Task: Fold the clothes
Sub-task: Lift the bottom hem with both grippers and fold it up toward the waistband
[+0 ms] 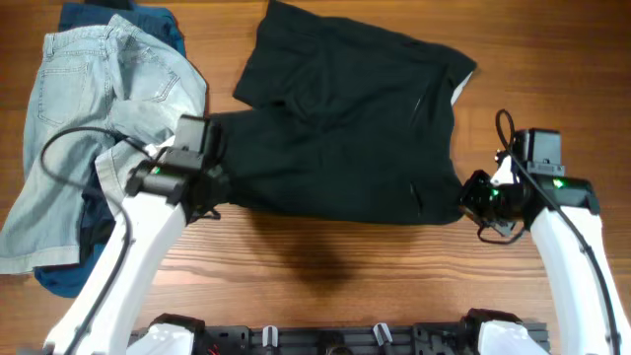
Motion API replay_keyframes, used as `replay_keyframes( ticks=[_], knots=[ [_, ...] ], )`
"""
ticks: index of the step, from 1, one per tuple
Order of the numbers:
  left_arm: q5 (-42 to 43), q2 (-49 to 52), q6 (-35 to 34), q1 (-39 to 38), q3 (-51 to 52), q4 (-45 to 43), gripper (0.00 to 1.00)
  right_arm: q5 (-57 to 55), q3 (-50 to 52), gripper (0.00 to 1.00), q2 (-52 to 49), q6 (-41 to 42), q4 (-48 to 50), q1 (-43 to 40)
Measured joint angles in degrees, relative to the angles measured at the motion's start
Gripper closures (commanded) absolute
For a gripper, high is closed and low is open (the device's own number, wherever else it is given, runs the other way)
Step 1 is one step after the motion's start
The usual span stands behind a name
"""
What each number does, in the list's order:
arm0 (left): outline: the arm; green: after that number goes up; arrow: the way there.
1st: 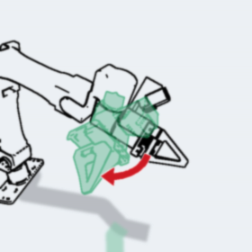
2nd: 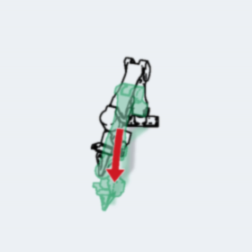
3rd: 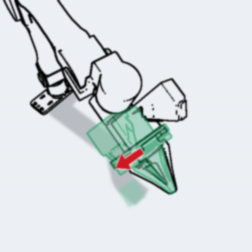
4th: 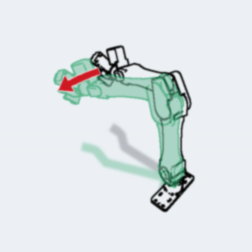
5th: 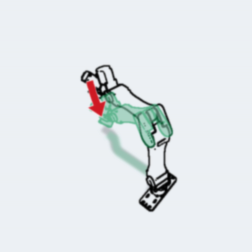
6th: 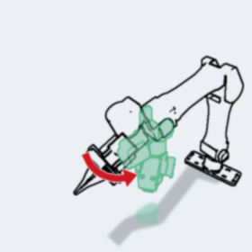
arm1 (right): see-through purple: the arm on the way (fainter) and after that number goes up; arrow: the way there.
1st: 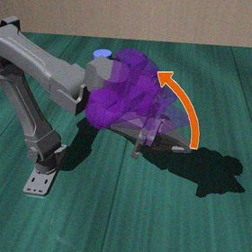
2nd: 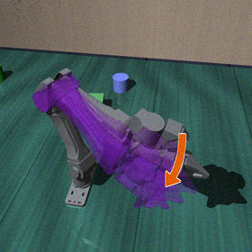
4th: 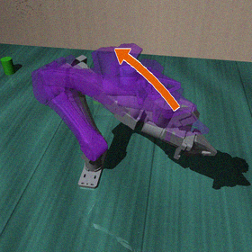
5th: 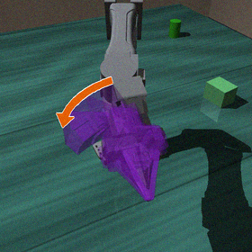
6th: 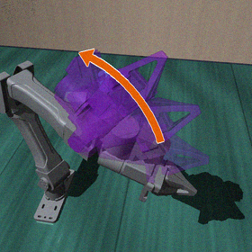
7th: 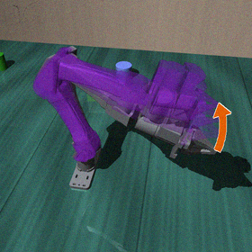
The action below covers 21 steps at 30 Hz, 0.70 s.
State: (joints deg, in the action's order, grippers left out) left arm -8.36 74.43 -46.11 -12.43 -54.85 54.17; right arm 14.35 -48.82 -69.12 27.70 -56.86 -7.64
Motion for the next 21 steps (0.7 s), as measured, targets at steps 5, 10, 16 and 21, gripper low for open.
replay_keyframes(
  ticks=[5,10,16,21],
  knots=[
    [-1.31,-13.51,0.33,0.09,-0.31,3.63,0.96,3.10,0.00,0.96,7.69,-0.57,-6.58,0.00],
    [-1.64,-23.08,0.39,0.17,-0.31,6.69,0.96,5.49,-0.20,0.96,18.36,-0.96,-11.52,0.00],
    [0.81,-27.10,0.39,0.02,-0.31,8.33,0.96,5.75,-4.15,0.96,25.20,-0.94,-15.32,0.00],
    [-0.11,-21.55,0.39,-1.09,-0.31,2.51,0.96,1.31,-4.39,0.95,22.53,-0.90,-9.46,0.00]
  ],
)
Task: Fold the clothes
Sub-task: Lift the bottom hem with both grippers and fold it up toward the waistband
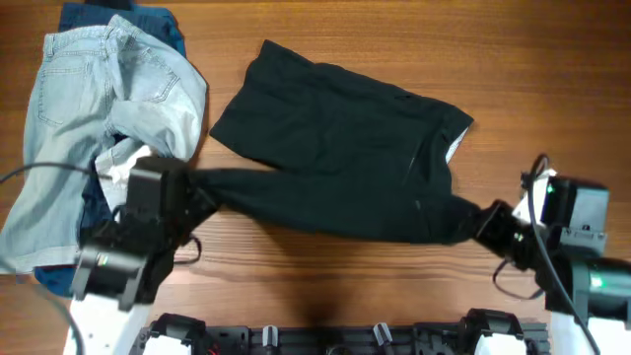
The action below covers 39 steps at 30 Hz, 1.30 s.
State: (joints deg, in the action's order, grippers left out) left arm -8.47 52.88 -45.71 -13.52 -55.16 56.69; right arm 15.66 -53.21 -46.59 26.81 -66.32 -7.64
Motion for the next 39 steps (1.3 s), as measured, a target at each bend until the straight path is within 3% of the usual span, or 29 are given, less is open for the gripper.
replay_keyframes(
  ticks=[6,10,13,20,29,33,39],
  knots=[
    [-4.28,16.13,2.51,-0.37,-0.42,-17.46,0.96,-2.16,-0.20,0.96,-14.60,-0.09,13.55,0.00],
    [-5.29,30.84,6.99,-0.50,-0.44,-40.44,0.96,-2.91,-0.24,0.96,-24.90,-0.09,21.57,0.02],
    [-5.40,37.64,8.66,-0.63,-0.33,-52.04,0.96,-3.34,-0.26,0.96,-31.23,-0.09,27.06,0.00],
    [-7.06,39.15,13.27,-1.09,-0.20,-73.79,0.96,-3.52,-0.26,0.96,-35.23,-0.04,37.79,0.46],
    [-8.07,50.23,15.23,-1.25,-0.26,-89.37,0.96,-5.64,-0.33,0.96,-41.62,0.20,46.84,0.66],
    [-8.48,56.48,15.34,-1.79,-2.84,-90.88,0.96,-6.93,-0.33,0.95,-45.44,0.37,49.29,0.66],
    [-9.14,65.79,15.72,-3.52,-15.50,-90.82,0.96,-9.03,-0.33,0.96,-46.75,1.49,51.87,0.63]
  ],
)
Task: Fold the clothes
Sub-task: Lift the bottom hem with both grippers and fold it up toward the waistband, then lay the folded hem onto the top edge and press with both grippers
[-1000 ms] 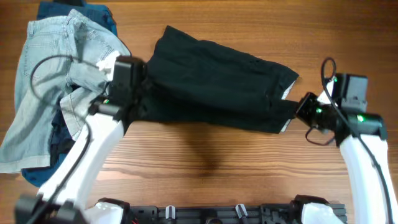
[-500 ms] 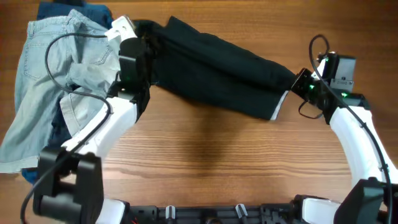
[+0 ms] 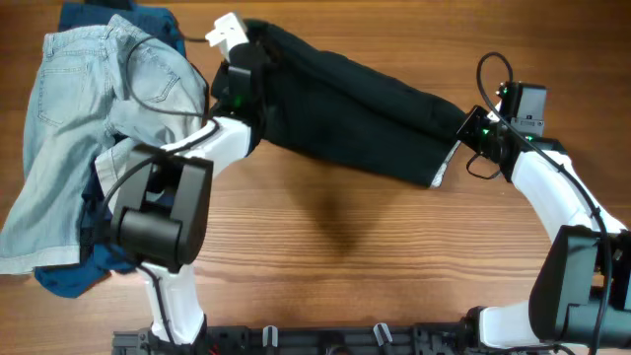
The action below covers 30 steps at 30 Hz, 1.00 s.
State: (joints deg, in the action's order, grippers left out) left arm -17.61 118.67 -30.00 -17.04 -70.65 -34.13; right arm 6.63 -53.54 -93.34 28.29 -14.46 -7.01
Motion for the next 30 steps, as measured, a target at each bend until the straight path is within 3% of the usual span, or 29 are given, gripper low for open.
replay_keyframes(
  ticks=[1,2,3,4,5,11,19,20,21,22,23,24,26,28,30],
  knots=[
    [-0.11,1.01,0.00,-0.17,-1.38,-0.07,0.91,-0.39,0.00,0.96,0.00,0.02,0.28,0.00],
    [-0.11,2.05,0.02,-0.31,-2.67,-0.15,0.51,-0.63,0.00,0.94,0.00,0.04,0.59,0.00],
    [-0.15,3.41,0.04,-0.44,-4.00,-0.20,0.22,-1.18,0.00,0.72,0.00,0.04,1.07,0.00],
    [-0.20,4.33,0.55,-0.48,-4.59,-0.20,0.01,-1.75,0.00,0.06,-0.02,0.20,1.81,0.00],
    [-0.72,5.31,0.59,-0.48,-5.22,-0.52,0.00,-2.32,0.00,0.00,-0.04,0.39,2.54,-0.07],
    [-2.10,6.25,3.54,-0.04,-7.34,1.90,0.00,-3.72,0.00,0.00,-0.15,0.37,4.76,-0.59],
    [0.35,-2.45,8.28,-0.11,-8.04,29.40,0.00,0.68,0.00,0.01,0.81,-2.45,4.13,-0.59],
    [1.42,-4.48,8.57,-0.11,-8.07,31.98,0.00,1.11,-0.07,0.16,1.97,-4.13,3.39,-0.59],
    [2.91,-6.64,8.72,-0.11,-8.07,34.69,0.04,1.84,-0.28,0.43,3.54,-6.10,2.43,-0.59],
    [4.33,-7.13,8.85,-0.11,-8.07,35.08,0.28,2.89,-0.70,0.85,5.35,-8.04,1.62,-0.59],
    [6.16,-9.92,8.98,-0.11,-8.24,37.38,0.57,4.42,-1.46,0.96,7.30,-10.32,1.60,-0.59],
    [8.87,-11.32,9.18,-0.11,-8.33,39.56,0.71,5.68,-2.29,0.96,8.61,-11.76,1.53,-0.59],
    [12.31,-11.85,9.35,-0.11,-8.46,42.45,0.89,7.85,-3.56,0.96,10.01,-13.60,0.74,-0.57],
    [14.82,-11.17,9.42,-0.11,-8.44,44.70,0.96,9.07,-3.72,0.96,9.57,-14.75,-0.63,0.00],
    [16.22,-9.94,9.81,-0.11,-8.44,45.99,0.96,9.64,-3.72,0.96,7.76,-15.54,-0.79,1.51]
  ],
)
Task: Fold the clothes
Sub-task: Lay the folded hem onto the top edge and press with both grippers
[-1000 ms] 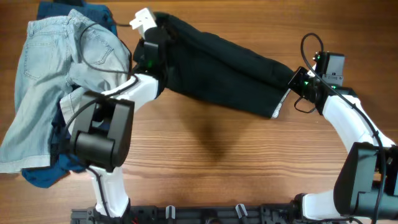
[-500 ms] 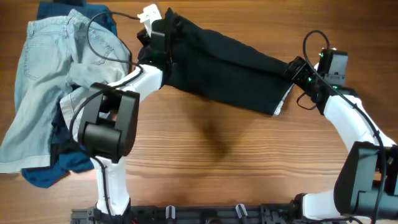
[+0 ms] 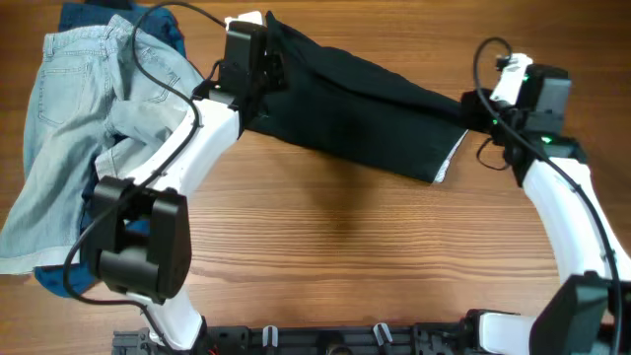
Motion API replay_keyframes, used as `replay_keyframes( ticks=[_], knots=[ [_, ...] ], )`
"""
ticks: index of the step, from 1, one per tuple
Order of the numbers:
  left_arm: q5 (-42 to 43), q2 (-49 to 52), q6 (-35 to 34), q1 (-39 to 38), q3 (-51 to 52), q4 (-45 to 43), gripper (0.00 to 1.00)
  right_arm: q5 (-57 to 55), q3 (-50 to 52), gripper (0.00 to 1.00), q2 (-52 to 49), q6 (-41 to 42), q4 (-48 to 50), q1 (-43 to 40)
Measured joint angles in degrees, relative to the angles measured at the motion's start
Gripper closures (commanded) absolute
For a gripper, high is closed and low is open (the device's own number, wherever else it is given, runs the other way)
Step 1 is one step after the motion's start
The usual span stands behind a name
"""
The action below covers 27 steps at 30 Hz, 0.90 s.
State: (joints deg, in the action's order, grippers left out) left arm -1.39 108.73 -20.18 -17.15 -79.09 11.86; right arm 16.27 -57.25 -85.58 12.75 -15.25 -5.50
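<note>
A pair of black shorts (image 3: 365, 113) lies folded in half as a long band, slanting from the upper left down to the right across the wooden table (image 3: 325, 256). A bit of white lining (image 3: 450, 161) peeks out at its lower right corner. My left gripper (image 3: 268, 71) sits at the band's left end, over the dark cloth. At the band's right end is my right gripper (image 3: 475, 110), against the cloth's edge. Both sets of fingers are dark on dark, so their gap does not show.
A pale denim garment (image 3: 89, 108) is spread at the left, over a dark blue garment (image 3: 61, 279) that sticks out below and at the top left corner. The left arm's cable arcs above the denim.
The shorts lie flatter and a little lower at the left end. My left wrist has drawn slightly right and down from the band's top corner. The right wrist has shifted right and up.
The shorts lay open and flat, with both grippers at the near hem corners. Then both grippers had the near edge pulled toward the table front. Later that edge was over on the far edge, halving the shorts, and now the folded band rests on the table.
</note>
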Motion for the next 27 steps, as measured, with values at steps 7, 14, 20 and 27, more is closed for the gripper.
replay_keyframes(
  ticks=[7,14,20,27],
  knots=[
    [1.33,3.72,-0.04,0.00,0.00,2.10,0.96,0.66,0.00,0.96,-11.98,-0.20,4.28,5.35],
    [1.33,3.72,-0.07,0.00,0.00,2.25,0.96,-6.10,0.22,0.96,-17.62,2.60,16.85,4.61],
    [1.33,3.72,-0.07,0.00,0.00,4.07,0.96,-9.73,0.09,0.96,-17.66,7.96,27.12,3.23],
    [1.33,3.72,-0.04,0.00,0.00,4.35,0.87,1.66,0.11,0.62,-17.64,11.28,17.31,3.23]
  ],
)
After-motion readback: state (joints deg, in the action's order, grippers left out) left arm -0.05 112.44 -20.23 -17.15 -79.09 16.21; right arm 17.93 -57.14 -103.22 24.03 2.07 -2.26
